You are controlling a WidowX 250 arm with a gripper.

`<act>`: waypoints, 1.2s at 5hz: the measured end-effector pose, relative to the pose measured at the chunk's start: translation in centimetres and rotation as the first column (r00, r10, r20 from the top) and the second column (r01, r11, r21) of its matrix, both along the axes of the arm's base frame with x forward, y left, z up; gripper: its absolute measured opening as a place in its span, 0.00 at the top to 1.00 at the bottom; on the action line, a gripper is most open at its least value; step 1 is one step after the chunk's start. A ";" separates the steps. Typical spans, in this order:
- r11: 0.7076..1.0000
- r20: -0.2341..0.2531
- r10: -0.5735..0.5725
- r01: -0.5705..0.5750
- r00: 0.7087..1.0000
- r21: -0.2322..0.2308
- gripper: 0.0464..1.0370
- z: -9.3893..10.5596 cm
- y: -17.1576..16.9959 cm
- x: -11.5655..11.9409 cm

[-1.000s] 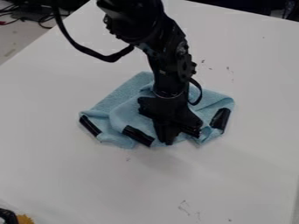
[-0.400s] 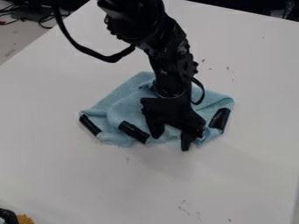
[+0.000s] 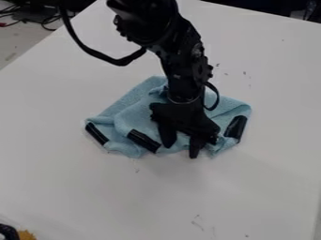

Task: Unfold the cloth from top to bottom

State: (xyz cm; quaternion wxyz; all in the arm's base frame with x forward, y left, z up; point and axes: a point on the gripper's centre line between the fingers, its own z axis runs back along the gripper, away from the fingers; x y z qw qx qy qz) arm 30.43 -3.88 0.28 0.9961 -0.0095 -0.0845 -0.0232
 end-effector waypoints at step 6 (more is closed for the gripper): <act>0.941 -0.034 0.122 -0.105 0.992 0.323 0.99 8.9 -1.5 -1.7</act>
